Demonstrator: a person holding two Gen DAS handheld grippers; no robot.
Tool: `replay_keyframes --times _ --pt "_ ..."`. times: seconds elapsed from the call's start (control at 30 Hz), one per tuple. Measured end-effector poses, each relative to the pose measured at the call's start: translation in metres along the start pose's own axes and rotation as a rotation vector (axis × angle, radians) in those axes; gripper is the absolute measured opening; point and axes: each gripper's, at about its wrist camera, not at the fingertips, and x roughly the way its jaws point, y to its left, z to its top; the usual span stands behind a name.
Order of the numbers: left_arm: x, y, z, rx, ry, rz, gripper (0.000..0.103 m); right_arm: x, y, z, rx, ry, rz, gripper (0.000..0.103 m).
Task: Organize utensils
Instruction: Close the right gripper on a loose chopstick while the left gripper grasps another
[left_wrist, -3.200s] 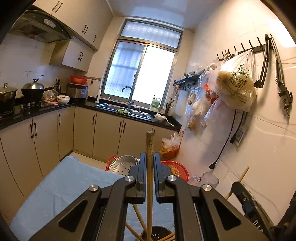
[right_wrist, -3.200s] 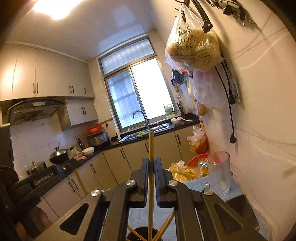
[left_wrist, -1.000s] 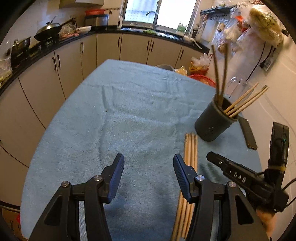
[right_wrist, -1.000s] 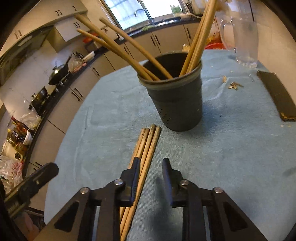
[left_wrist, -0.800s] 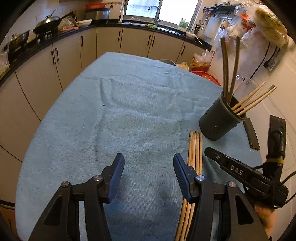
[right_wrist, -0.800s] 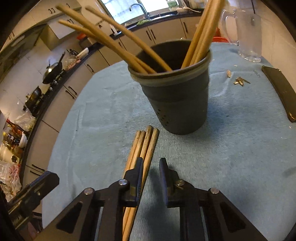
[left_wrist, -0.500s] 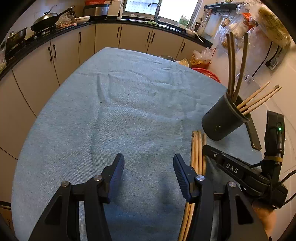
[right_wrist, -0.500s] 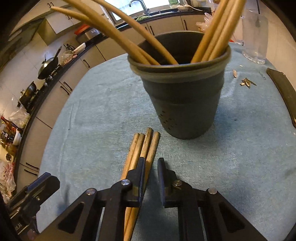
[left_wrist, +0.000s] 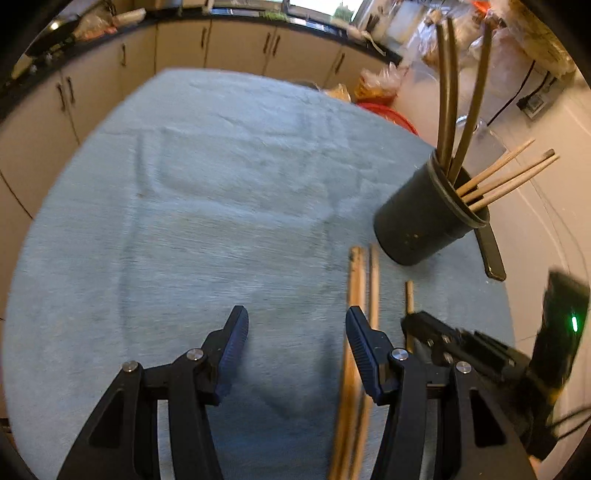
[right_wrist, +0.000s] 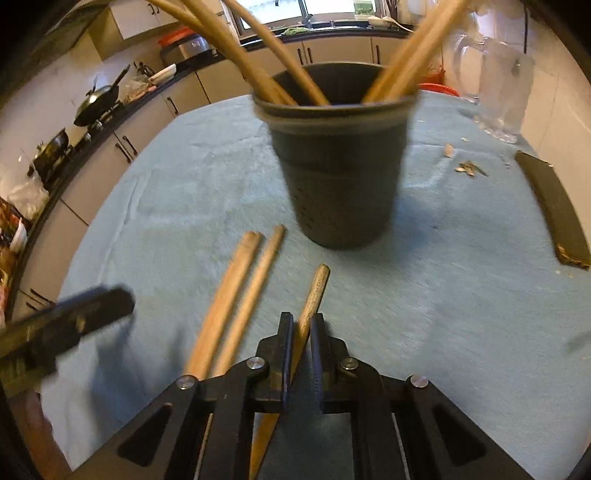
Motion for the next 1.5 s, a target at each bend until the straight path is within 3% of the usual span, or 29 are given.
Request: replay_keyframes --times 0.13,0.27,0.43,0.67,1.1,1.4,1.43,1.5 --pt "0.018 -0.011 0.015 0.006 0.040 -0.018 0.054 -0.012 -0.024 -0.009 0.029 -0.009 -0.015 0.011" --pt "0.041 -0.015 0.029 -0.017 0.124 -0.066 0.031 -0.015 -0.042 -0.013 0.065 -0.022 0.014 0.011" --pt "0.054 -0.025 0.038 0.009 0.155 -0.034 0.031 -0.020 -0.053 -0.018 0.070 -0.041 0.035 0.011" --pt "0.064 -0.045 0.043 0.073 0.158 0.075 0.025 -0.016 -0.053 -0.014 0.074 -0.051 0.053 0.011" --pt "0.074 -0.044 0.069 0.052 0.209 0.059 0.025 -0.013 -0.054 -0.014 0.068 -0.056 0.058 0.011" --pt "0.087 -0.066 0.067 0.098 0.206 0.133 0.029 -0.013 -0.048 -0.014 0.058 -0.057 0.049 0.012" --pt "0.088 -0.068 0.068 0.096 0.215 0.148 0.026 -0.013 -0.048 -0.014 0.057 -0.057 0.048 0.012" --pt "0.090 -0.066 0.070 0.089 0.226 0.179 0.012 -0.014 -0.048 -0.015 0.057 -0.055 0.049 0.012"
